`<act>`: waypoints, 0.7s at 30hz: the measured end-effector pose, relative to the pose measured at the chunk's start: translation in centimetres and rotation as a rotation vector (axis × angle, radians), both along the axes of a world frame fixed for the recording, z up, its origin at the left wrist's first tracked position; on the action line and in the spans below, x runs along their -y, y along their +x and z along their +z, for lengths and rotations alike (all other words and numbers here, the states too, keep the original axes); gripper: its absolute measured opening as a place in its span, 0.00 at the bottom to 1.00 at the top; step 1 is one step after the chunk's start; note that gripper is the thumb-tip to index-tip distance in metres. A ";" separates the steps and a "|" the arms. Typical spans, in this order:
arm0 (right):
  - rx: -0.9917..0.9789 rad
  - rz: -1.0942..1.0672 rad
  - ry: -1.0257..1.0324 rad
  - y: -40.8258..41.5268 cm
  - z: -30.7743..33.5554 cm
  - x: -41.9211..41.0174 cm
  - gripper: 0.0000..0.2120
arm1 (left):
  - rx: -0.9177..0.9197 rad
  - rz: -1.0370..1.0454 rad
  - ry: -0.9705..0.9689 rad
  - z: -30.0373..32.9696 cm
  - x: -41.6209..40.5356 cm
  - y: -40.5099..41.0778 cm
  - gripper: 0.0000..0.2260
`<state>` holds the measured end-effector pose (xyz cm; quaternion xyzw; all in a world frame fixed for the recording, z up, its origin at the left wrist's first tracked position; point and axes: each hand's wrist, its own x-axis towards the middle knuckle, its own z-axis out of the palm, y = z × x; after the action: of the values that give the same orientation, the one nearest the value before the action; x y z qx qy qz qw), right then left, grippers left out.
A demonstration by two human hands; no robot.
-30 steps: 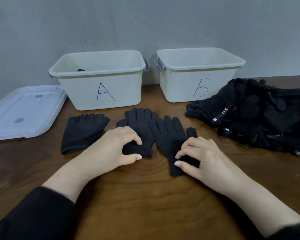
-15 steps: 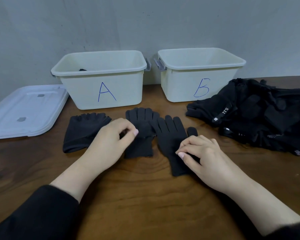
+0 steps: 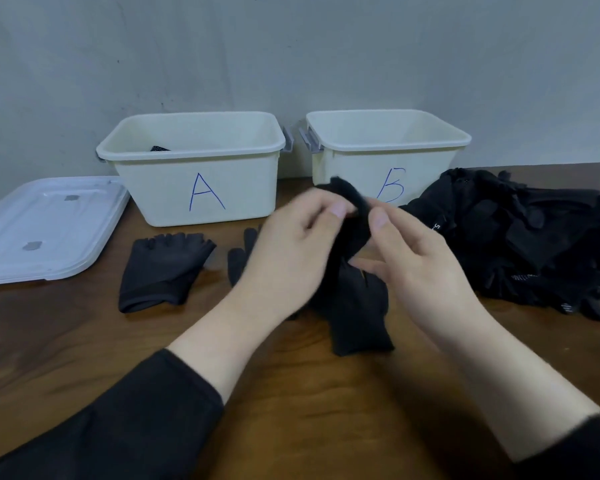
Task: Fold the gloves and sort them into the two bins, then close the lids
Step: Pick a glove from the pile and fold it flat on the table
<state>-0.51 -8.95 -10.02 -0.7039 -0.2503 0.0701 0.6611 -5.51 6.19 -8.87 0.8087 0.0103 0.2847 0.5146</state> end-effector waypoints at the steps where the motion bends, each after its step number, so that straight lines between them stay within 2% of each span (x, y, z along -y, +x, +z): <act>1: -0.023 -0.025 0.003 0.2 0.3 -0.3 0.11 | -0.049 -0.066 0.045 -0.1 0.5 0.0 0.10; 3: -0.004 -0.132 -0.074 0.8 0.8 -0.3 0.07 | -0.076 -0.085 0.040 -0.8 0.2 -0.3 0.11; 6: 0.041 -0.183 -0.220 1.8 0.9 0.5 0.10 | -0.024 0.050 -0.037 -2.7 -1.7 -0.9 0.10; 9: 0.051 -0.135 -0.296 3.0 2.3 1.0 0.09 | -0.137 0.166 0.164 -4.8 -4.4 -1.7 0.07; 12: 0.101 -0.063 -0.413 4.5 3.9 0.5 0.07 | -0.330 0.168 0.398 -6.3 -6.3 -1.9 0.08; 14: 0.139 -0.047 -0.482 5.6 4.6 -0.2 0.08 | -0.420 0.173 0.462 -6.8 -6.6 -1.7 0.10; 18: 0.271 -0.094 -0.480 7.9 6.1 -1.4 0.10 | -0.432 0.194 0.471 -6.8 -6.3 -1.5 0.11; 21: 0.415 -0.179 -0.362 9.0 7.7 -1.7 0.06 | -0.434 0.198 0.470 -6.8 -6.4 -1.4 0.11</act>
<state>8.45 -7.26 -2.27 -0.8291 -0.3003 -0.0906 0.4629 -6.95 12.61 -15.66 0.9421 0.1323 0.1491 0.2698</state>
